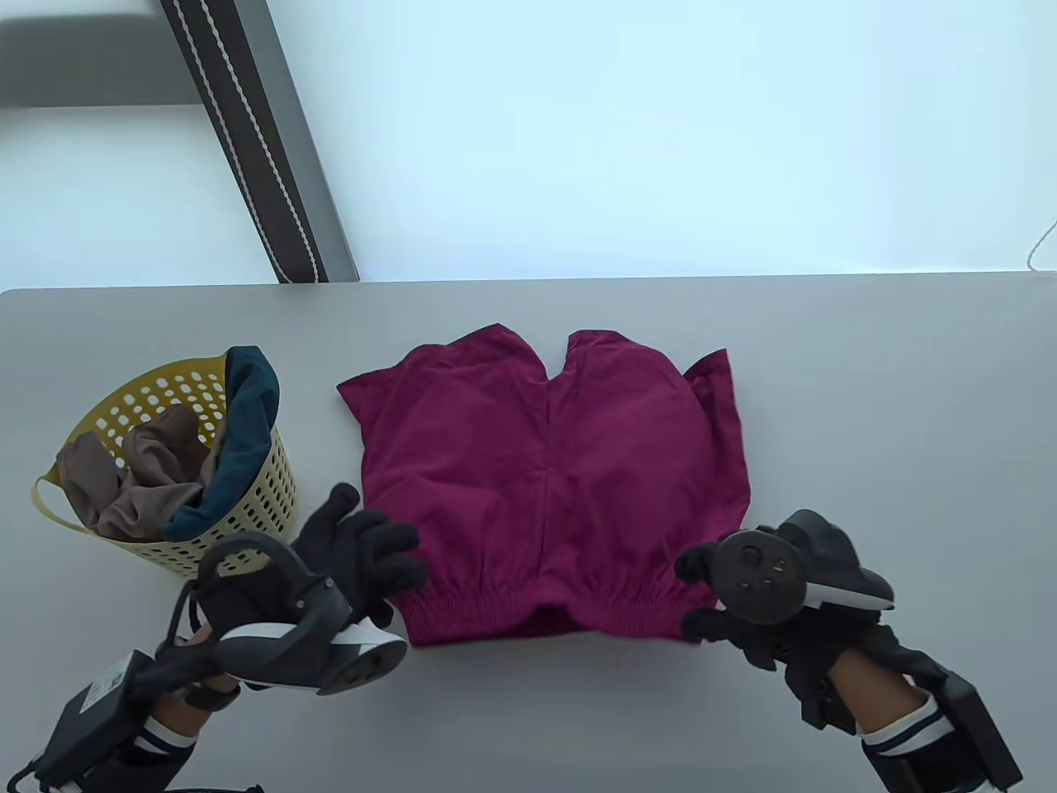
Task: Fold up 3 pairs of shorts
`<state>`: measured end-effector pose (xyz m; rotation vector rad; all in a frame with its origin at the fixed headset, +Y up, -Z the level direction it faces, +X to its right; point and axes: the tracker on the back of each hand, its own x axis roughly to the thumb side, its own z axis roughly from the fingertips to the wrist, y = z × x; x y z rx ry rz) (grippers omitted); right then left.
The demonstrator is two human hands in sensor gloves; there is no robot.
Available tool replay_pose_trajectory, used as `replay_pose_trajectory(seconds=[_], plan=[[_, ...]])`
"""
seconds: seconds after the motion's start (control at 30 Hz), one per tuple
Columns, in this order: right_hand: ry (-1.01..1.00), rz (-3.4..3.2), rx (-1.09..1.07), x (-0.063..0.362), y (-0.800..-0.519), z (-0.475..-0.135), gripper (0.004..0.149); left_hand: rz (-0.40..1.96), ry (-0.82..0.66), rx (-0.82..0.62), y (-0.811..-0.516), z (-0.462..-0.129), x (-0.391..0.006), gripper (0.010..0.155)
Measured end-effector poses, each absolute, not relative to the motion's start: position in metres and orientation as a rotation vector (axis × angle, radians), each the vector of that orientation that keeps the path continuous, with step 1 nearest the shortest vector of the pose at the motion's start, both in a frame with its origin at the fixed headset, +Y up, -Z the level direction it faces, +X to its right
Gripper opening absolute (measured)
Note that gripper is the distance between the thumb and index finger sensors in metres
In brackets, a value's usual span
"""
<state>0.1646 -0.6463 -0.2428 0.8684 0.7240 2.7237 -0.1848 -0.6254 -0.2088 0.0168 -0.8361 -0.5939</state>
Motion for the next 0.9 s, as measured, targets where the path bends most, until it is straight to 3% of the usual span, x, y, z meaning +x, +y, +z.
replay_pose_trajectory(seconds=[0.17,0.3,0.4,0.47,0.57,0.73,0.83,0.9], plan=[[0.679,2.832,0.659,0.153,-0.696,-0.275,0.073,-0.578,-0.757,-0.156,-0.693,-0.239,-0.171,0.082],[0.936,2.939,0.557,0.147,-0.738,-0.29,0.081,-0.695,-0.711,-0.378,-0.741,-0.259,-0.165,0.079],[1.163,2.991,0.556,0.149,-0.766,-0.288,0.083,-0.751,-0.706,-0.432,-0.759,-0.258,-0.167,0.078],[1.048,3.052,0.554,0.151,-0.762,-0.284,0.081,-0.749,-0.711,-0.342,-0.76,-0.253,-0.171,0.076],[1.172,3.058,0.553,0.149,-0.758,-0.282,0.08,-0.708,-0.737,-0.362,-0.76,-0.248,-0.174,0.077],[1.148,3.074,0.561,0.145,-0.746,-0.284,0.073,-0.677,-0.806,-0.395,-0.749,-0.249,-0.174,0.077],[1.116,3.058,0.377,0.143,-0.733,-0.292,0.076,-0.633,-0.685,-0.329,-0.739,-0.26,-0.182,0.084],[1.024,3.087,0.381,0.133,-0.724,-0.302,0.081,-0.659,-0.615,-0.28,-0.74,-0.267,-0.186,0.09]])
